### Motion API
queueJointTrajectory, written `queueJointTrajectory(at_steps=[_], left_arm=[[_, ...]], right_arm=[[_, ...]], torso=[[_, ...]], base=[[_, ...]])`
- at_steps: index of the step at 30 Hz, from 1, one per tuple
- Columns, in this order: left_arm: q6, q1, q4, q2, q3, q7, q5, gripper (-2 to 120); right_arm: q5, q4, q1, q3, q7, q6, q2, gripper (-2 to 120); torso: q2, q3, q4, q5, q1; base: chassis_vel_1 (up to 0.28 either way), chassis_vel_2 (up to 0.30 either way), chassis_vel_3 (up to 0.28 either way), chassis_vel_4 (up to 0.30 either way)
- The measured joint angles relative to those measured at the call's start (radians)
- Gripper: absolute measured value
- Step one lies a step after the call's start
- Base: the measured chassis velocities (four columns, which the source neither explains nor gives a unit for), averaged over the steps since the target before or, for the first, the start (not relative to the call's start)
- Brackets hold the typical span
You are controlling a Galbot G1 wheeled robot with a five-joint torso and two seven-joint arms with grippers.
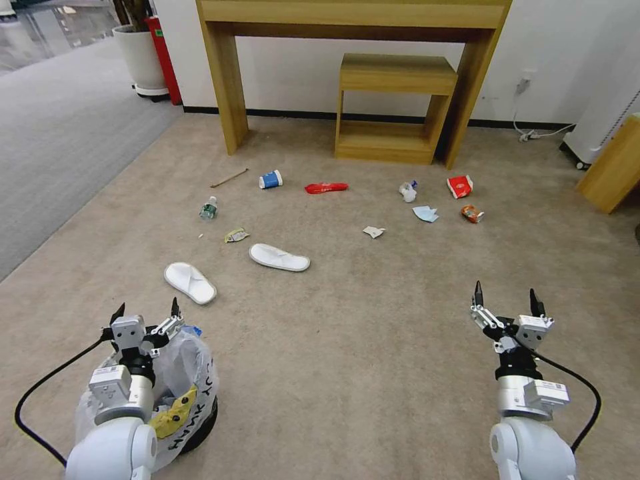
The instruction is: Pick up the trash bin and place the garbage on the floor into it.
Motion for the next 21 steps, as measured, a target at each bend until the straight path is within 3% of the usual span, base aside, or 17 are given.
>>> queueJointTrajectory(at_steps=[21], left_arm=[[0.0,-0.001,0.001,0.0,-0.001,0.0,-0.001,100]], right_arm=[[-0.018,-0.014,0.001,0.002,-0.002,0.008,0.006,100]], torso=[[0.0,0.0,0.0,0.0,0.0]], base=[[0.046,0.038,-0.037,-0.043]])
